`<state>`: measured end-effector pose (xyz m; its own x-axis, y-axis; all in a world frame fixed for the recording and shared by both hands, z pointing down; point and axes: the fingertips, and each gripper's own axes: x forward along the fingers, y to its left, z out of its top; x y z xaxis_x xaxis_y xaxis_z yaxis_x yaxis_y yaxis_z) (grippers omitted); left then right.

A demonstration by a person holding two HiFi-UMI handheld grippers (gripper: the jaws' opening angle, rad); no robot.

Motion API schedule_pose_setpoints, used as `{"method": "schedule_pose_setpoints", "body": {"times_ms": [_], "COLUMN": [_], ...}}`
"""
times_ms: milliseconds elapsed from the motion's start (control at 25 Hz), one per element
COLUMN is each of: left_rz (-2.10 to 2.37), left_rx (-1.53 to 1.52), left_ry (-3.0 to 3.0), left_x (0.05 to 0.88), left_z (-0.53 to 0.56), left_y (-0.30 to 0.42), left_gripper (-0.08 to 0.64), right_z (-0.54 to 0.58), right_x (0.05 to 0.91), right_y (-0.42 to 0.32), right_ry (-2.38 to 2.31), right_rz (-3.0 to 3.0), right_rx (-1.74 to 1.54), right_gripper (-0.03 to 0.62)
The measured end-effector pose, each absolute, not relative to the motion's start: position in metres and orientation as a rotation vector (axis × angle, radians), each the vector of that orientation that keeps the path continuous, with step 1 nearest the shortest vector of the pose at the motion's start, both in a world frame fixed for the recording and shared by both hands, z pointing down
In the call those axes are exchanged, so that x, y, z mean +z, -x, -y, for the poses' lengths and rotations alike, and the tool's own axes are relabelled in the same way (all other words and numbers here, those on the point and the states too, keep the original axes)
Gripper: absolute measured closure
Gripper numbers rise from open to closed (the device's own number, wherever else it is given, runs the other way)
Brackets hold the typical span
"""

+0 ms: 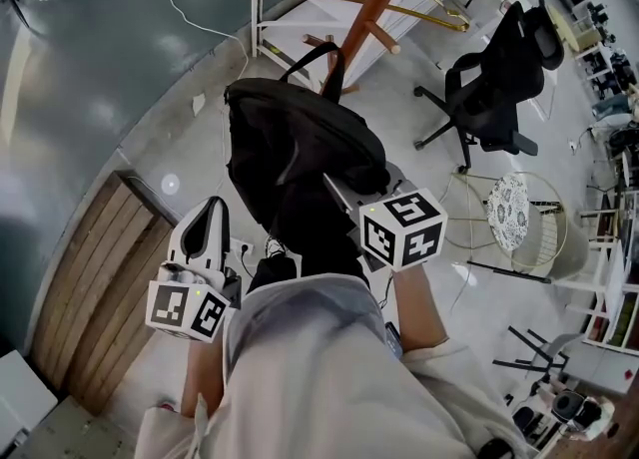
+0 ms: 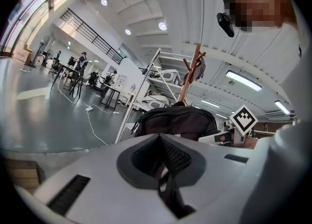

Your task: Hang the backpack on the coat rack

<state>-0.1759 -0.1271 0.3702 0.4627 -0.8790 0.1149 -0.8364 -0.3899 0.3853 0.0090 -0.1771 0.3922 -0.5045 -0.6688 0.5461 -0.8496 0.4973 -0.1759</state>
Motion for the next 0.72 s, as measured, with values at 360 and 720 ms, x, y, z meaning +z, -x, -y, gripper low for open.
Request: {"method": "schedule_pose_setpoints", "body": {"times_ms": [360,720], "left_rz": [1.471,1.479], "left_rx": [-0.177,-0.177], "left_ry": [-2.344,-2.323], "left_x": [0.360,0.365], "left_z": [0.138,0.152], "left_y": [0.173,0.167], "left_gripper": [0.554,0.554], "right_z": [0.208,0.236], "right_x": [0.393,0.401], "right_y": [-0.007,0.001], "right_ry": [-1.311,-1.274], "right_rz": [2.358,2.377], "right_rx": [0.688,0.728], "right_gripper": [0.402,0.399]}}
